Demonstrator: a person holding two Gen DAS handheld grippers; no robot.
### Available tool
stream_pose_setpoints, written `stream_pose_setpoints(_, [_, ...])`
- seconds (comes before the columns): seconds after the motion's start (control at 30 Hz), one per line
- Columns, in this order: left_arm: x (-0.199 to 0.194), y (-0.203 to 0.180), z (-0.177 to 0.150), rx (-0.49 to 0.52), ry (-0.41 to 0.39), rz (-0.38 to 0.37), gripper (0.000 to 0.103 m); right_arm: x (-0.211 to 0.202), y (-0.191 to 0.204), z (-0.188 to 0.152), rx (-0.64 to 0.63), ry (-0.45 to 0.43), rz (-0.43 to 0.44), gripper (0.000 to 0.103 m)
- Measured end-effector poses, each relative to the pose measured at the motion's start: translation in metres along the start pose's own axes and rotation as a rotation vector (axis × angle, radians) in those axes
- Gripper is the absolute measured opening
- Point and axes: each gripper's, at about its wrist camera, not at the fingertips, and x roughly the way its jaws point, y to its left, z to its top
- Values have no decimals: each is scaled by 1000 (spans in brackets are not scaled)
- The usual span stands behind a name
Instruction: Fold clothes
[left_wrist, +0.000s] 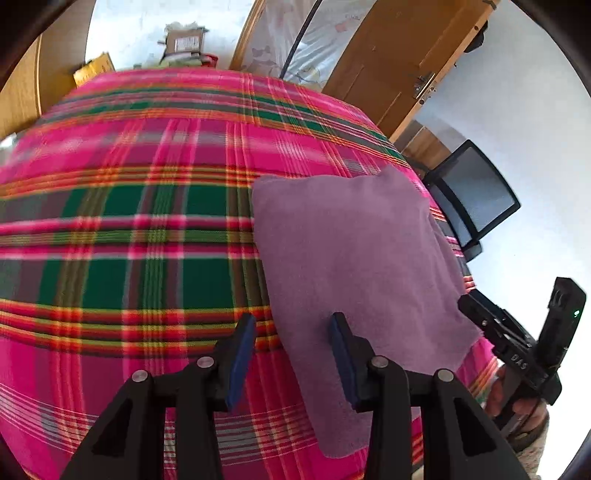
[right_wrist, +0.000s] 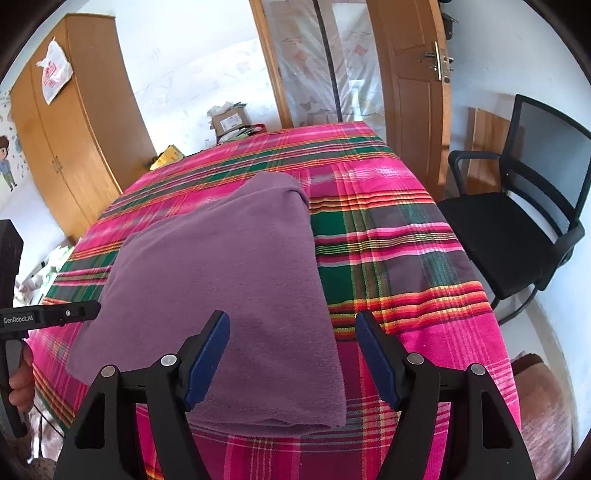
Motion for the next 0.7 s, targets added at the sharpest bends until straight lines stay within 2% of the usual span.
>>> stream_pose_setpoints(0.1, [-1, -4, 0, 30, -7, 27, 42, 1, 1, 1, -15, 10, 14, 73])
stream_pose_setpoints(0.33, [2, 21, 2, -79, 45, -95, 43, 7, 2, 7, -68, 34, 33, 74])
stream_pose_setpoints(0.47, [6, 25, 2, -110, 60, -136, 46, 12, 0, 11, -70, 35, 37, 74])
stream_pose_setpoints(0.53, [10, 29, 4, -131, 78, -151, 49, 18, -2, 13, -54, 54, 61, 75])
stream_pose_setpoints(0.7, [17, 38, 11, -175, 106, -189, 51, 28, -5, 20, -31, 72, 109, 75])
